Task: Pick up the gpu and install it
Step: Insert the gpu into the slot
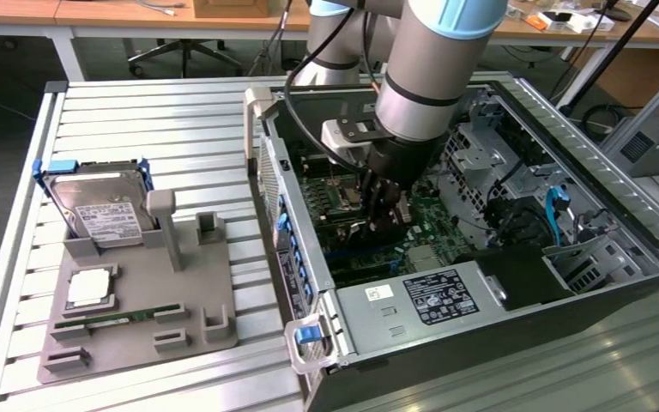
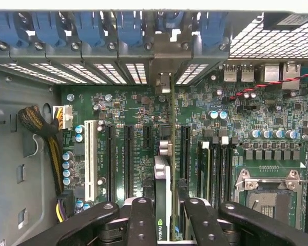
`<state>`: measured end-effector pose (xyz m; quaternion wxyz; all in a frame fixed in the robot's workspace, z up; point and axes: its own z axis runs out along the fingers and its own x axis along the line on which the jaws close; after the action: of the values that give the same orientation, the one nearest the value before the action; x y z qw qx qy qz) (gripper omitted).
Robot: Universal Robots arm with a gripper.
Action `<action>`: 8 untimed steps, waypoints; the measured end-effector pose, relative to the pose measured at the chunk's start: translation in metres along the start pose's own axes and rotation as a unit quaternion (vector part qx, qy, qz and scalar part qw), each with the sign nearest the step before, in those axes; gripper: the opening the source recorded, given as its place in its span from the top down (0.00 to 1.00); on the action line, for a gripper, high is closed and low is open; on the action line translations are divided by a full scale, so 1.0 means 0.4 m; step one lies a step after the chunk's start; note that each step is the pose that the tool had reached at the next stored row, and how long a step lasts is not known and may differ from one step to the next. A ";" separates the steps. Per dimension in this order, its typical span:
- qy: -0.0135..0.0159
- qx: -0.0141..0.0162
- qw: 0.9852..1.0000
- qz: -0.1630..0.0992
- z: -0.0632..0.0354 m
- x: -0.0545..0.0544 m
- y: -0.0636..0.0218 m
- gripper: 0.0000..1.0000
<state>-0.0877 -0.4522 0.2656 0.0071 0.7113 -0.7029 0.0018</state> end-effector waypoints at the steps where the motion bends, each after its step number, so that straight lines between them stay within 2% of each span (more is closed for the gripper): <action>1: 0.000 0.000 1.000 0.000 0.000 0.000 0.000 0.73; 3: 0.001 0.000 1.000 0.000 0.001 0.000 0.000 0.73; 6: 0.007 0.000 1.000 0.000 0.001 -0.001 -0.001 0.73; 8: 0.008 0.000 1.000 0.000 0.001 -0.003 -0.003 0.73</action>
<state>-0.0867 -0.4512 0.2653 0.0127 0.7112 -0.7028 0.0073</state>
